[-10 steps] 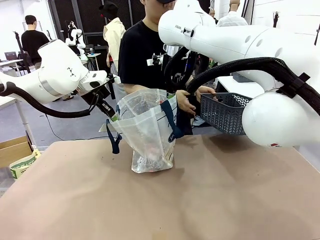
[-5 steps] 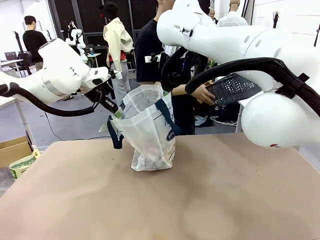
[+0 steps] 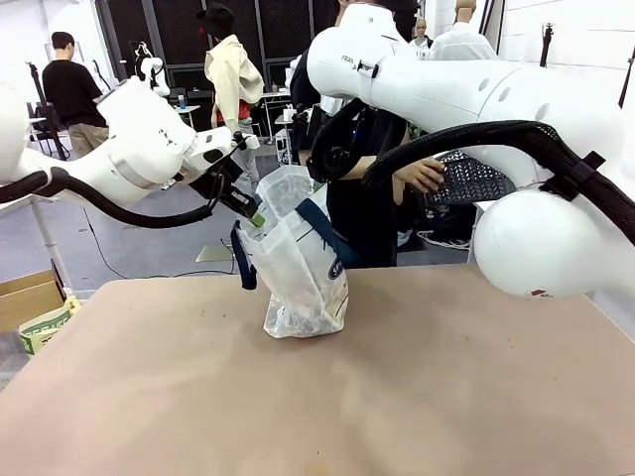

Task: Transfer purchased items from the store into the shopping bag.
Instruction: Move the Reusable shopping bag to the right side of the table.

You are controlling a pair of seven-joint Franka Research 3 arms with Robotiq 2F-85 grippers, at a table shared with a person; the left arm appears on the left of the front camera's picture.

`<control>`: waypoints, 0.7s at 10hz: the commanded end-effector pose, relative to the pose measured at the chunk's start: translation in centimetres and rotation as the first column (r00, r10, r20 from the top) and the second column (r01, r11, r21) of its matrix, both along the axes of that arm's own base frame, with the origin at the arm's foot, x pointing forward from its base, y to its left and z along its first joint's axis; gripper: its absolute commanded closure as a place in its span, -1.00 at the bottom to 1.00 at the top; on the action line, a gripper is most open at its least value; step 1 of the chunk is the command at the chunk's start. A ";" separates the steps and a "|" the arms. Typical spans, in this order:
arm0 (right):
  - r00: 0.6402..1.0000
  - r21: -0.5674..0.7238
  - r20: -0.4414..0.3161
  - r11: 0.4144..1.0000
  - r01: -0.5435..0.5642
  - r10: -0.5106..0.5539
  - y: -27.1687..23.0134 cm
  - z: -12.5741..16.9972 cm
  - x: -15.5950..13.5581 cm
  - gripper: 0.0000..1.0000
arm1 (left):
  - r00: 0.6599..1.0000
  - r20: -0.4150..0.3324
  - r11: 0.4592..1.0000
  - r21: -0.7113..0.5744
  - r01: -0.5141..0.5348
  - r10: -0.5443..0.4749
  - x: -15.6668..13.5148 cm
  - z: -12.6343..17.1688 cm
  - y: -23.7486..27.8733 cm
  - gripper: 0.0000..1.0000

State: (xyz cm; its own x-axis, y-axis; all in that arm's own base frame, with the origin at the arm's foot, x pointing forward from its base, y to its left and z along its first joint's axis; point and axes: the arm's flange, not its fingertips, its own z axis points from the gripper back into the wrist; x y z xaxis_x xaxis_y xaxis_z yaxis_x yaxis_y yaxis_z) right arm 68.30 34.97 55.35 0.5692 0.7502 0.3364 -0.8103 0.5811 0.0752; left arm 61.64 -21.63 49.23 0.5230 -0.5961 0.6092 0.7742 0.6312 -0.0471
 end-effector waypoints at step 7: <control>0.995 0.081 -0.060 0.993 0.089 -0.084 0.8 -0.5 1.0 1.00 | 1.000 -0.023 0.998 -0.058 -0.020 0.019 0.4 0.5 0.0 1.00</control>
